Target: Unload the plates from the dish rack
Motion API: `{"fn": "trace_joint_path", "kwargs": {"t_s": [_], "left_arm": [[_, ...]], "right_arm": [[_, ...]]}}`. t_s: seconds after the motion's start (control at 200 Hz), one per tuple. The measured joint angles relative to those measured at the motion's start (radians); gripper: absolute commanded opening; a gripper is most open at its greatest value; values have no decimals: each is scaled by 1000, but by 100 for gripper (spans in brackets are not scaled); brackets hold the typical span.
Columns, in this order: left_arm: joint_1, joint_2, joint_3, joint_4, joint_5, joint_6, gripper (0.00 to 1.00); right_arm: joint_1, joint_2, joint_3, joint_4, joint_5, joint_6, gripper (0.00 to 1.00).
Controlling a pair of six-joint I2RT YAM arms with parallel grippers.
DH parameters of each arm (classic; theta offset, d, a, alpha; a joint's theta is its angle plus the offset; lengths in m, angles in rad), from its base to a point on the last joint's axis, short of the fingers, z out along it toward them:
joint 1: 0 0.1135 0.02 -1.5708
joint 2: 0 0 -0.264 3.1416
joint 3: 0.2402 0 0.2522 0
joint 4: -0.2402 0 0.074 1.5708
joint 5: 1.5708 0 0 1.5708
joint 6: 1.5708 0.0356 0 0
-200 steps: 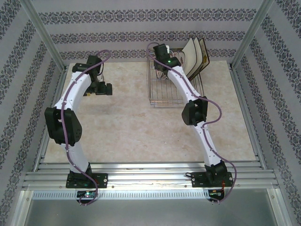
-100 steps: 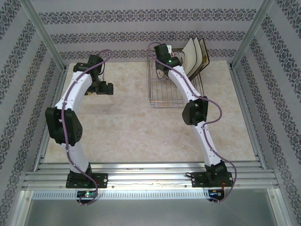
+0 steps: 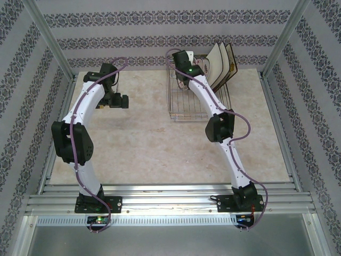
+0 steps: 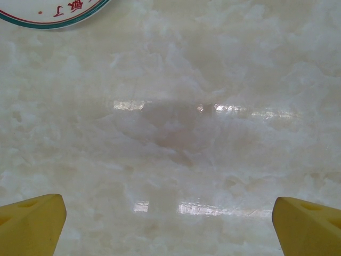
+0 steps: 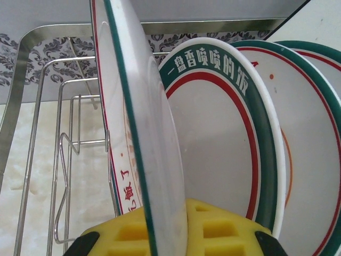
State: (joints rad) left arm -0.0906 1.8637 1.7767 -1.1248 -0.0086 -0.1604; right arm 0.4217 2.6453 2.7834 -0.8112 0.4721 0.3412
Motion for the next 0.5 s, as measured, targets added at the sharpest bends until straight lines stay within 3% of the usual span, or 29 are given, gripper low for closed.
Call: {"fn": "trace_joint_path", "kwargs": {"t_s": [0.5], "left_arm": [[0,94,107,-13,-3,25,100]], "right_arm": [[29,-218,-19,-77,90,-15,0]]}}
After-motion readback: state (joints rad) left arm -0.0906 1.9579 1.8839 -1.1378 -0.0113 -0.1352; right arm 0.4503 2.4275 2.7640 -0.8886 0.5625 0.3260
